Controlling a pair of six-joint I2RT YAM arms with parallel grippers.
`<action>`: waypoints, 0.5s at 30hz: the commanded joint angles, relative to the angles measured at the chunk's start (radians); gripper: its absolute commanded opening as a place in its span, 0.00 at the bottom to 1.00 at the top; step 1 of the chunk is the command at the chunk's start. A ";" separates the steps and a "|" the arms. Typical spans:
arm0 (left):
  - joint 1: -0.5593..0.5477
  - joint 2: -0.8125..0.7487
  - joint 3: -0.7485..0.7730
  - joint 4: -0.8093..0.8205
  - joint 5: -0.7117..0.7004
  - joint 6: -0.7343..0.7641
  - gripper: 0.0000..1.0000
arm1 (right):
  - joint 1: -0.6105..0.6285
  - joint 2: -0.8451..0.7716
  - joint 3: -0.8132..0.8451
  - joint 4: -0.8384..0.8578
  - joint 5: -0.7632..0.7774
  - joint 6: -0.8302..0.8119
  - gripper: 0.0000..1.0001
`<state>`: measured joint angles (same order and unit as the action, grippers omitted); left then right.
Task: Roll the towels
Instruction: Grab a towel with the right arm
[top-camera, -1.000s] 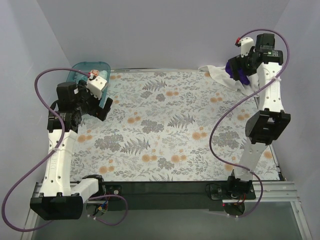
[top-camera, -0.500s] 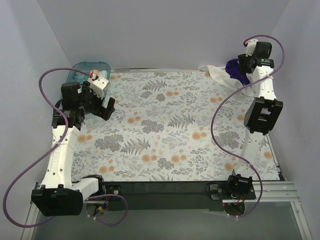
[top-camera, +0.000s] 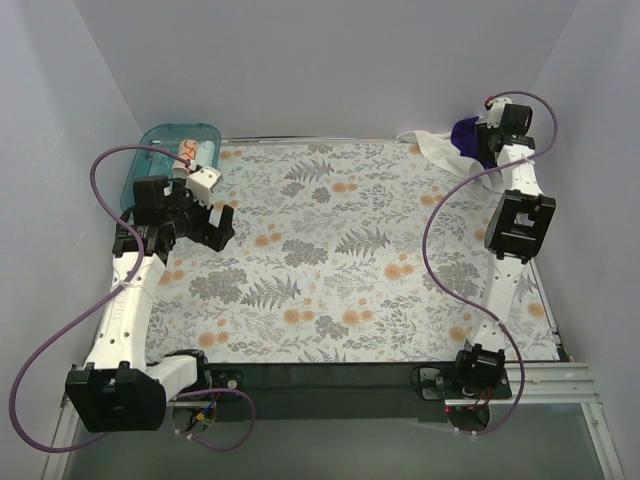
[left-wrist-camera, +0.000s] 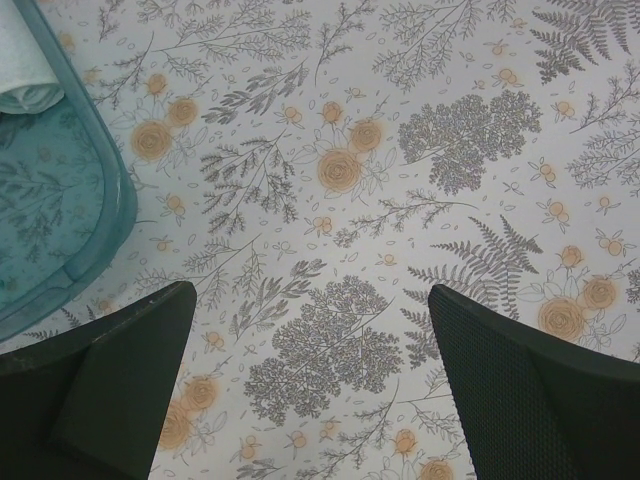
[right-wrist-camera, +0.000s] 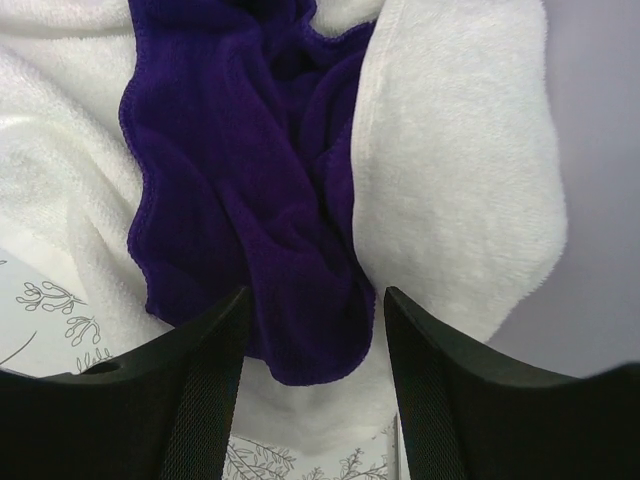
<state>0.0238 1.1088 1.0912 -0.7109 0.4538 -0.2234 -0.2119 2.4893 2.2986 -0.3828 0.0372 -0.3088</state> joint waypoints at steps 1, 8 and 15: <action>0.001 -0.010 -0.013 0.011 0.005 -0.014 0.98 | -0.003 0.010 0.035 0.064 -0.020 0.019 0.53; 0.001 -0.003 -0.033 0.022 0.008 -0.022 0.98 | -0.003 0.010 -0.004 0.061 -0.031 0.017 0.52; 0.002 0.017 -0.028 0.027 0.005 -0.025 0.98 | -0.003 0.036 -0.010 0.053 -0.030 0.020 0.52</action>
<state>0.0238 1.1229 1.0679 -0.7002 0.4534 -0.2436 -0.2119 2.5134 2.2925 -0.3641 0.0158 -0.3035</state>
